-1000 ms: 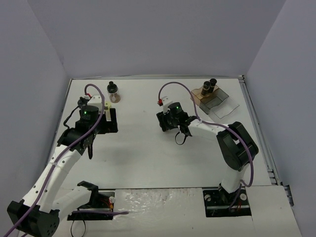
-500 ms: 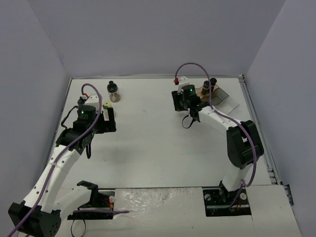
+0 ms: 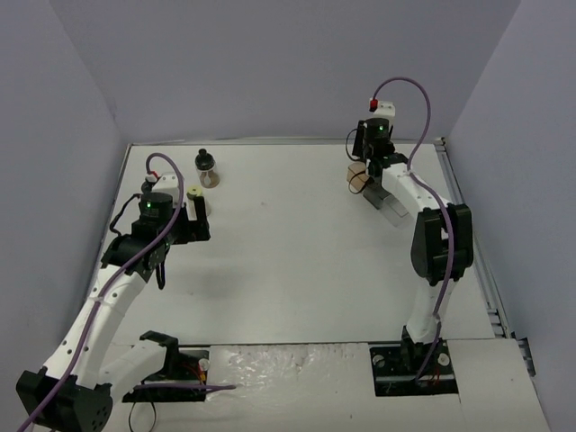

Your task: Organize the condiment bottles

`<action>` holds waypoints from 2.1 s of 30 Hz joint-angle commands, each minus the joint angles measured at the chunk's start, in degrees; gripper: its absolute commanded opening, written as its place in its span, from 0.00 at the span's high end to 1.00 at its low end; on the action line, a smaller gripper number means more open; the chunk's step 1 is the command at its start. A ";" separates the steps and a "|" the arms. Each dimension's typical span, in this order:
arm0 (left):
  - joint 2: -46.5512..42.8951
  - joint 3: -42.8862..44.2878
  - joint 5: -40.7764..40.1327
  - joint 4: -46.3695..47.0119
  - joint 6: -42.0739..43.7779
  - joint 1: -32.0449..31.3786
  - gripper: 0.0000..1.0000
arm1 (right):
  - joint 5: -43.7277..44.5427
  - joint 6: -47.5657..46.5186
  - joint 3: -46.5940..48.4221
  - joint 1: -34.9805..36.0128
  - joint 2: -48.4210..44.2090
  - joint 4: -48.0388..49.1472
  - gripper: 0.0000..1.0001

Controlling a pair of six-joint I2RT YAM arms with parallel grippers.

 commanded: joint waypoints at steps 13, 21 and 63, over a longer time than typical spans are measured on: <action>0.27 0.85 0.22 2.83 -0.33 0.73 0.03 | 4.70 8.07 4.33 -1.44 10.48 2.45 0.87; 0.28 0.83 0.46 2.76 -0.46 0.88 0.03 | 4.61 9.45 4.33 -1.68 12.58 2.23 0.63; 31.72 16.78 -6.40 2.28 -11.80 19.76 0.03 | -25.35 8.43 -38.68 -0.36 -48.56 0.51 0.00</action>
